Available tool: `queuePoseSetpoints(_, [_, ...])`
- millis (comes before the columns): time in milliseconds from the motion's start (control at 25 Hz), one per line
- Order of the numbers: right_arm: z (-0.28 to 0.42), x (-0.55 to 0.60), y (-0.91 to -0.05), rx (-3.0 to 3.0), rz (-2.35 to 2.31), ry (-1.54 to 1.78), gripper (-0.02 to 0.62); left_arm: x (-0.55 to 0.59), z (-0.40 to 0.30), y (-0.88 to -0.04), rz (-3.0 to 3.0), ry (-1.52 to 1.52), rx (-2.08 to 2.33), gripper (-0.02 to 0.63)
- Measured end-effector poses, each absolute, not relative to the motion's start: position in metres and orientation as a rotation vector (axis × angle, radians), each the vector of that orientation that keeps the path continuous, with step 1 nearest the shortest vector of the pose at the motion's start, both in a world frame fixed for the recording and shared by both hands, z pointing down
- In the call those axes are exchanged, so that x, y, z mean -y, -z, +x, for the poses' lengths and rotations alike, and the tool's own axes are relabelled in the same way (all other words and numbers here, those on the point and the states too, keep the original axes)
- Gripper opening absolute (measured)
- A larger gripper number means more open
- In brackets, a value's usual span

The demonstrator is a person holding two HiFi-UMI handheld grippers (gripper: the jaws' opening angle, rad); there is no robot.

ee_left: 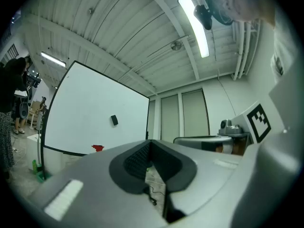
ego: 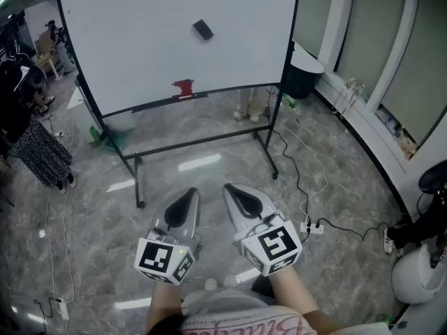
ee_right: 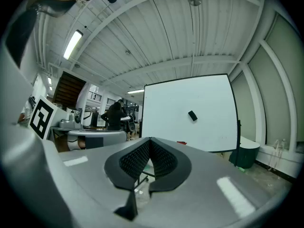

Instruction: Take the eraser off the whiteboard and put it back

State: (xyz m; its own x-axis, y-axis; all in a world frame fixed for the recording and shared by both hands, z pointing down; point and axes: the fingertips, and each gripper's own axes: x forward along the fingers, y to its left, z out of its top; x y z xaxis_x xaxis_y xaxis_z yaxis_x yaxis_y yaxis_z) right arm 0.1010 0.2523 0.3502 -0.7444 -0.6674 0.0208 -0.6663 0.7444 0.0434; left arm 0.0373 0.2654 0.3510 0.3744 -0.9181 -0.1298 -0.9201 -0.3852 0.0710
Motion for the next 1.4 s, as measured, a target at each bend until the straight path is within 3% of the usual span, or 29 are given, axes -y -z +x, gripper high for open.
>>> queuePoseSetpoints(1400, [0.095,-0.155,-0.363,2.879,1.1,0.081,0.0,-0.173,0.032,-0.362,-2.604,-0.244,-1.778,-0.002])
